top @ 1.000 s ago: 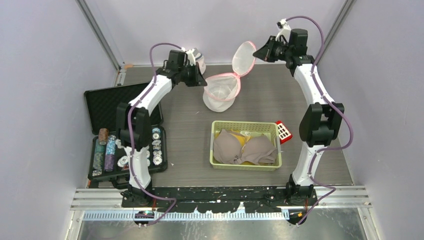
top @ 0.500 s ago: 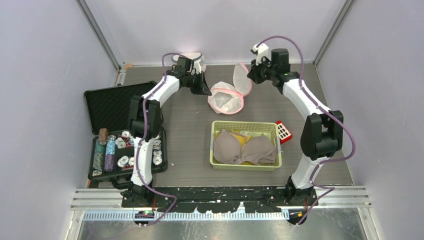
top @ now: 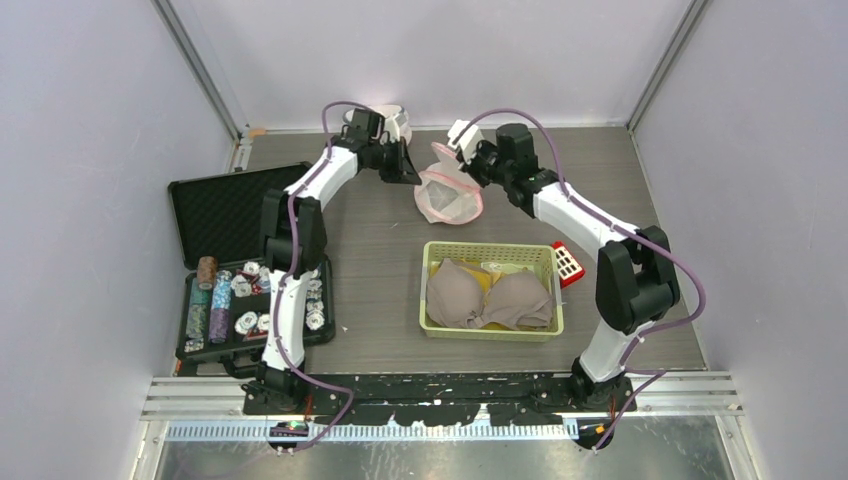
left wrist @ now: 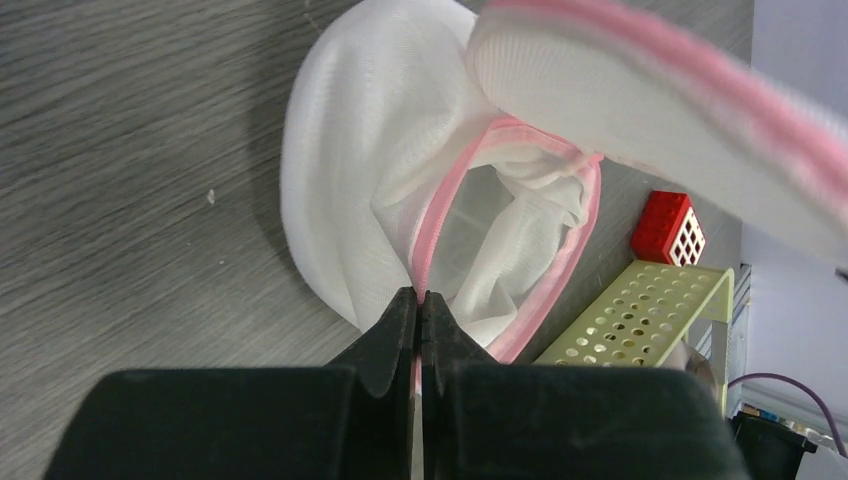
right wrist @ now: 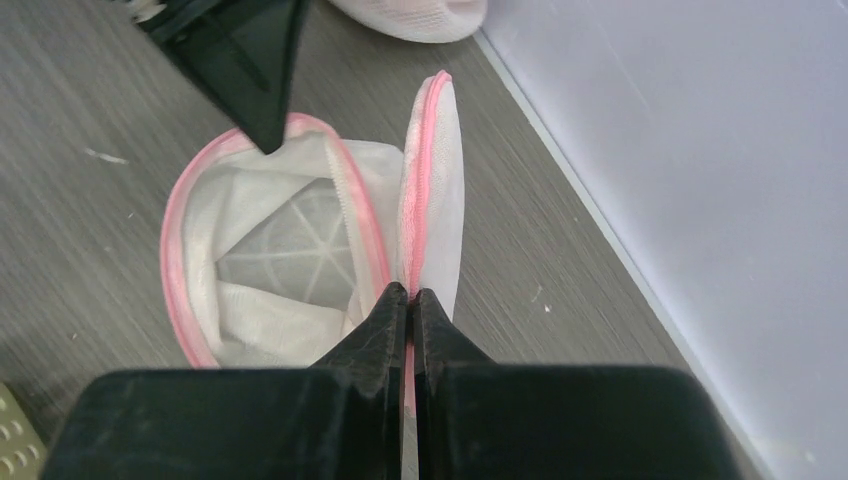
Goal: Unzip the laundry bag and remove the bra
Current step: Close the laundry bag at the center of the board.
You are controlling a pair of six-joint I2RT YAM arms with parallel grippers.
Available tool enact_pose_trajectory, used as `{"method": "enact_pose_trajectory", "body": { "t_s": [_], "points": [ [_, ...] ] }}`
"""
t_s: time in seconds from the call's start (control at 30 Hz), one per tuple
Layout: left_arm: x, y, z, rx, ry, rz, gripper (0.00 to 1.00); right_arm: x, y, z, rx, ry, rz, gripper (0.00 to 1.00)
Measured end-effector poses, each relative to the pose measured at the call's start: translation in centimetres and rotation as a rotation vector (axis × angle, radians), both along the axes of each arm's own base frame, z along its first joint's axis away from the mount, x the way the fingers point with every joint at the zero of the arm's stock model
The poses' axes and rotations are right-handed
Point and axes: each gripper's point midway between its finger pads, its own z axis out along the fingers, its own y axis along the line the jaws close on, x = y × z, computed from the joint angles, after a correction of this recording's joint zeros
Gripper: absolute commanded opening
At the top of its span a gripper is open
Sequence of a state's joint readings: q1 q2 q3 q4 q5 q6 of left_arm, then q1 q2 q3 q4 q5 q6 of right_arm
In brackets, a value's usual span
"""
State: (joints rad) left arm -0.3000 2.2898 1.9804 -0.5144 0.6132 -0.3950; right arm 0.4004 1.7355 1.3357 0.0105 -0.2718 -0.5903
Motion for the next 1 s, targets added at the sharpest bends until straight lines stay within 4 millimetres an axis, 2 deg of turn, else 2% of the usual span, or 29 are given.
{"method": "enact_pose_trajectory", "body": {
  "t_s": [0.13, 0.17, 0.2, 0.33, 0.37, 0.47, 0.57, 0.67, 0.83, 0.9, 1.0],
  "points": [
    [0.2, 0.6, -1.3, -0.008, 0.041, 0.016, 0.00, -1.6, 2.1, -1.3, -0.055, -0.011, 0.094, 0.01],
    [0.2, 0.6, -1.6, -0.009, 0.050, 0.017, 0.00, -2.1, 2.6, -1.6, -0.064, -0.008, 0.120, 0.04],
    [0.3, 0.7, -2.0, -0.009, 0.058, 0.021, 0.00, -2.7, 3.2, -2.0, -0.072, 0.001, 0.146, 0.12],
    [0.3, 0.9, -2.4, -0.010, 0.072, 0.028, 0.02, -5.3, 4.8, -4.0, -0.113, 0.092, 0.269, 0.55],
    [0.4, 1.0, -2.4, -0.012, 0.073, 0.030, 0.04, -5.8, 5.1, -4.4, -0.113, 0.128, 0.293, 0.62],
    [0.4, 1.0, -2.4, -0.016, 0.078, 0.034, 0.08, -6.3, 5.8, -5.0, -0.094, 0.223, 0.326, 0.72],
    [0.4, 1.1, -2.4, -0.018, 0.082, 0.038, 0.11, -6.0, 5.7, -4.4, -0.052, 0.287, 0.323, 0.78],
    [0.4, 1.2, -2.5, -0.020, 0.086, 0.038, 0.18, -5.3, 5.1, -3.4, 0.000, 0.333, 0.292, 0.81],
    [0.1, 1.3, -2.8, -0.023, 0.099, 0.037, 0.32, -2.5, 5.1, -2.3, 0.063, 0.398, 0.224, 0.89],
    [0.1, 1.4, -2.8, -0.023, 0.101, 0.039, 0.38, -1.3, 5.2, -3.1, 0.063, 0.427, 0.203, 0.91],
    [0.1, 1.5, -2.9, -0.023, 0.102, 0.038, 0.45, -0.6, 5.2, -6.1, 0.031, 0.500, 0.189, 0.92]
  ]
}}
